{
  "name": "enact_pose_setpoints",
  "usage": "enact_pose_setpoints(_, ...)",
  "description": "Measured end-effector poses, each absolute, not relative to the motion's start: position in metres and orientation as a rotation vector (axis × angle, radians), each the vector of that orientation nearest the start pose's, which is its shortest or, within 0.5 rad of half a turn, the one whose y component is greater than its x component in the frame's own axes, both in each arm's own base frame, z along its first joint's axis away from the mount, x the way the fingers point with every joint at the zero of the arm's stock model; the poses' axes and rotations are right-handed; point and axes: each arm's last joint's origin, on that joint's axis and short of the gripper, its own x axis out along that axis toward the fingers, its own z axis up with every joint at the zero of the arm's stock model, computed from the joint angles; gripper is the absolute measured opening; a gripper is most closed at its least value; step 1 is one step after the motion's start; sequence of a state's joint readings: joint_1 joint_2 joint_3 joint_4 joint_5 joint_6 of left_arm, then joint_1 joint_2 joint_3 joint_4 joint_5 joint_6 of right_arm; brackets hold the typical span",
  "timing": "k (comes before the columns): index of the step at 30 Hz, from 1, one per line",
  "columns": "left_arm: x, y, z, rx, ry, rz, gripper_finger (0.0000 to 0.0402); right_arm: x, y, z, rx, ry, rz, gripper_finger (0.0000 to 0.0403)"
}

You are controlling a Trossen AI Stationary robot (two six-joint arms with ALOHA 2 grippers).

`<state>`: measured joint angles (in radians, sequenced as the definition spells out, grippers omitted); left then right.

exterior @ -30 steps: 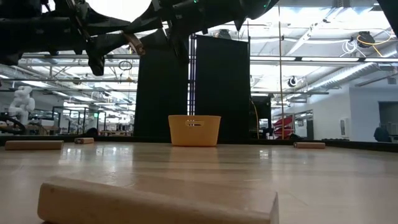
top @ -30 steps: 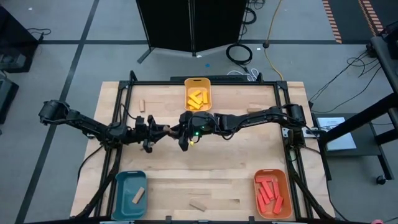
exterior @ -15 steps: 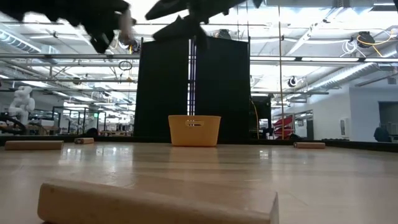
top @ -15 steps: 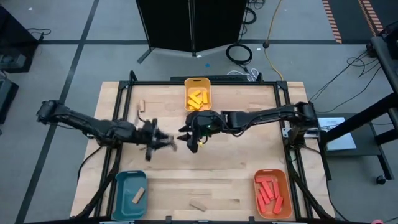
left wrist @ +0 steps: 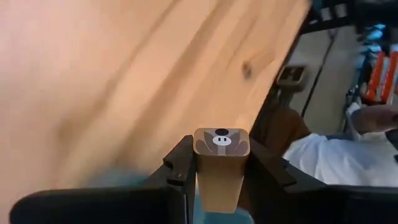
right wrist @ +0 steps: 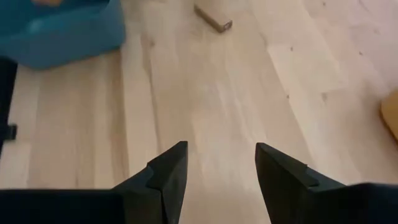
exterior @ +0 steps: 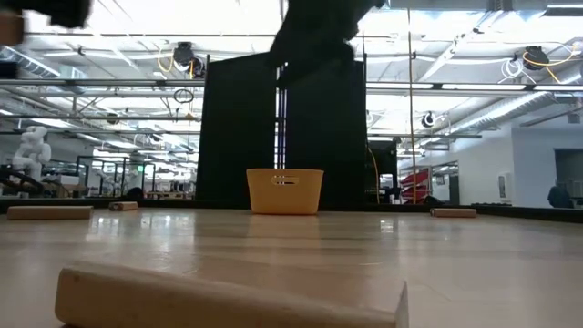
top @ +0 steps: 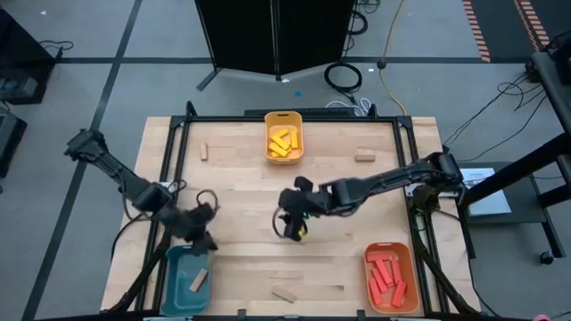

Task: Sort blocks
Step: Put the brown block into the blue bin

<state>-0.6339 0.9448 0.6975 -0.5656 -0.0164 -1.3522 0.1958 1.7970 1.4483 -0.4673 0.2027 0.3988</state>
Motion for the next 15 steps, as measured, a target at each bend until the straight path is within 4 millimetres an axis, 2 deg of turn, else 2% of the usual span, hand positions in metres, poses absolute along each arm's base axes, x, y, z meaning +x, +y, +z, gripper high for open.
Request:
enact_pose_setpoints(7, 0.134, -0.146, 0.231, -1.228, 1.223, 0.172, 0.0091, 0.378, 0.099, 0.254, 0.141, 0.843, -0.164, 0.0157)
enact_pose_setpoints(15, 0.125, -0.171, 0.210, -1.365, 1.343, 0.408, 0.0091, 0.362, 0.119, 0.228, 0.097, 0.926, -0.125, 0.0157)
